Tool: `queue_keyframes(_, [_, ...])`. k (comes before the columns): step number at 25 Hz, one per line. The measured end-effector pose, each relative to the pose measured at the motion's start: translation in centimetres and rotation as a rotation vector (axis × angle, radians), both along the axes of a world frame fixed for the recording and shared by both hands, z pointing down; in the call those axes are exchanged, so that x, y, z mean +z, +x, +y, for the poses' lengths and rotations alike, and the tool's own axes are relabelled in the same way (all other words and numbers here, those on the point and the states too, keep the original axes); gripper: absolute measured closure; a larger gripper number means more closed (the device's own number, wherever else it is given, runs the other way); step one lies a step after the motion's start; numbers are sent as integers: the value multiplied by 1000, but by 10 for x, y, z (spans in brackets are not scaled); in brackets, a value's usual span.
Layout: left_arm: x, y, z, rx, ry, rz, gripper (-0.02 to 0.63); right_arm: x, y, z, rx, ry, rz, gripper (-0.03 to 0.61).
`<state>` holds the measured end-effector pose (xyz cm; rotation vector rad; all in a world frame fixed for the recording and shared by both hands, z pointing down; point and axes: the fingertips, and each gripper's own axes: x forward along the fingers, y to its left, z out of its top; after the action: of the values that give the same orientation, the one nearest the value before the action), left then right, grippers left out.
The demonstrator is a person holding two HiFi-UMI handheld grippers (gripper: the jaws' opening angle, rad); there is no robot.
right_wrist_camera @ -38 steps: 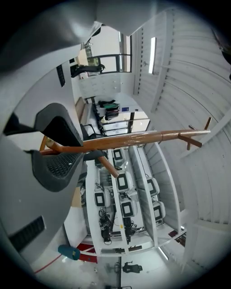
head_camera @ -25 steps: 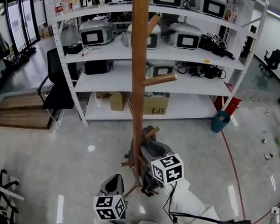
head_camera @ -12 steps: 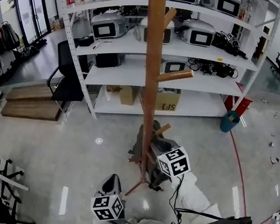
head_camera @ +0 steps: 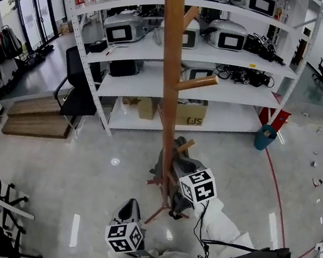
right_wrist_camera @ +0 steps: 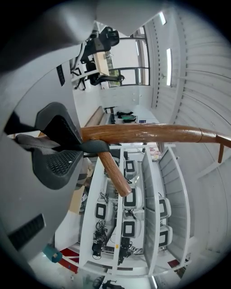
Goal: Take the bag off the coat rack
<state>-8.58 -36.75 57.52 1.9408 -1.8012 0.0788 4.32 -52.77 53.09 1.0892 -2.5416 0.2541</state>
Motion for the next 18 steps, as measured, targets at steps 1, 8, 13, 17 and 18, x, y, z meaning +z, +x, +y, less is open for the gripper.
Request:
queue_keyframes(1, [-2, 1, 0, 1, 5, 1, 611, -1, 2, 0, 6, 3, 3, 535])
queue_keyframes(8, [-8, 9, -2, 19, 26, -2, 611, -15, 17, -4, 54, 24, 1, 537])
queue_keyframes(13, [-11, 15, -1, 38, 34, -3, 611, -30, 26, -6, 81, 37, -16, 537])
queue_keyframes(17, [-8, 17, 2, 48, 38, -2, 611, -36, 31, -8, 99, 53, -22, 537])
queue_keyframes(18, [-8, 18, 3, 51, 37, -1, 611, -38, 33, -8, 106, 54, -23, 537])
